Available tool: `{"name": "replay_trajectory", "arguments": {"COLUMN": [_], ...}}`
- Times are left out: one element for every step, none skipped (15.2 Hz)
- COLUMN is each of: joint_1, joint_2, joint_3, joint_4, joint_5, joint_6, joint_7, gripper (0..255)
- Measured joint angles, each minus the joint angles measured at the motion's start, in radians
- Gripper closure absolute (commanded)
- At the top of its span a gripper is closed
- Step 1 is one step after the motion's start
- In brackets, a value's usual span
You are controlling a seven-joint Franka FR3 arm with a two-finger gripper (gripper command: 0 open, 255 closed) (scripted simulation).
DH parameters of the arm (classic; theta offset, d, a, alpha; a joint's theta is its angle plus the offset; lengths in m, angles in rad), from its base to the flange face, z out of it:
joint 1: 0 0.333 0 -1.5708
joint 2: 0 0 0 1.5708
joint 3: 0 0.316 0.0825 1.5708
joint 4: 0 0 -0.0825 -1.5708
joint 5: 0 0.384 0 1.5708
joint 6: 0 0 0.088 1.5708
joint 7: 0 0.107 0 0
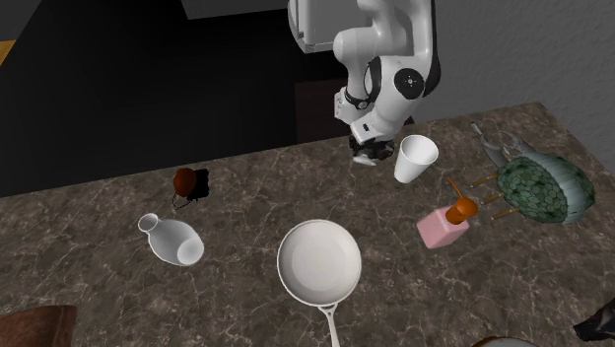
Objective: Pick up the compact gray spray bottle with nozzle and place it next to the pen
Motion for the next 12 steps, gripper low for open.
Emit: {"name": "replay_trajectory", "arguments": {"joint_1": [0.011, 0.022, 0.037, 0.049, 0.068, 0.085, 0.102, 0.125, 0.156, 0.181, 0.209, 0.229], "joint_2": [-0.027, -0.063, -0.085, -0.112, -0.139, -0.153, -0.173, -0.184, -0.201, -0.227, -0.238, -0.256], "joint_3": [0.016, 0.032, 0.050, 0.065, 0.085, 0.102, 0.118, 0.140, 0.167, 0.189, 0.213, 0.230], "joint_4": [-0.021, -0.050, -0.067, -0.093, -0.113, -0.116, -0.126, -0.141, -0.154, -0.173, -0.184, -0.200], "joint_5": [0.008, 0.016, 0.029, 0.039, 0.056, 0.072, 0.088, 0.108, 0.135, 0.157, 0.182, 0.201], "joint_6": [-0.008, -0.017, -0.025, -0.028, -0.035, -0.037, -0.035, -0.036, -0.053, -0.066, -0.071, -0.075], "joint_7": [0.021, 0.042, 0.065, 0.085, 0.111, 0.135, 0.158, 0.185, 0.217, 0.243, 0.273, 0.295], "gripper": [255, 255, 255, 255, 255, 255, 255, 255, 255, 255, 255, 255]}}
